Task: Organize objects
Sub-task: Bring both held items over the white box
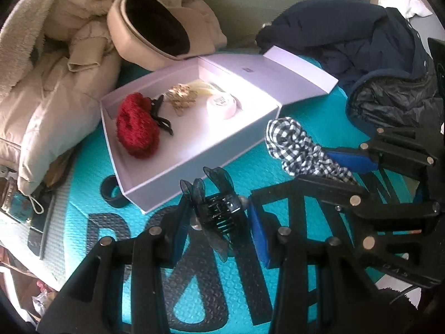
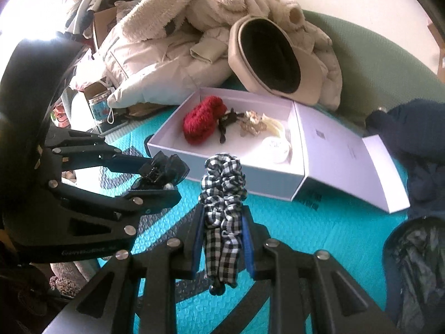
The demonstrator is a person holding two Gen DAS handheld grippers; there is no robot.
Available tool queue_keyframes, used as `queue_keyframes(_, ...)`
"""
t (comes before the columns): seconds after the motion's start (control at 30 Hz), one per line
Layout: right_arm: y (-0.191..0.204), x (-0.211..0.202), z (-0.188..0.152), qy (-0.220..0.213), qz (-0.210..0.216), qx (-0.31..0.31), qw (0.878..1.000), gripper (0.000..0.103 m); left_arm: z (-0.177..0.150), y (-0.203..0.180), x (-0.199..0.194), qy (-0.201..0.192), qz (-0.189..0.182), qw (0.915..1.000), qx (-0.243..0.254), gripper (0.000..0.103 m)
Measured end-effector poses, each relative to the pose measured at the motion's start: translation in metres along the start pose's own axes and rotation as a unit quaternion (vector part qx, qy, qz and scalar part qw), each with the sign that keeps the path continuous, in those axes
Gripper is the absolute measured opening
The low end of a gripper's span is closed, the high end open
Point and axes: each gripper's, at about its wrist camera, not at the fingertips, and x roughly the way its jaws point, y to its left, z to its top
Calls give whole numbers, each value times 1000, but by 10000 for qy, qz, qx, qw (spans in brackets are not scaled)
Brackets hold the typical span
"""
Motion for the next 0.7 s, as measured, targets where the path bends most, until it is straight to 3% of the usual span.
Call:
queue_keyframes(0.33, -5, 10, 23, -72, 136, -136, 9998, 24, 27, 16, -9, -63, 173, 9998, -112, 39)
queue_keyframes(0.7, -27, 33, 48, -98, 109, -409, 9991, 24, 59, 27, 24, 150, 262, 9994, -163, 39)
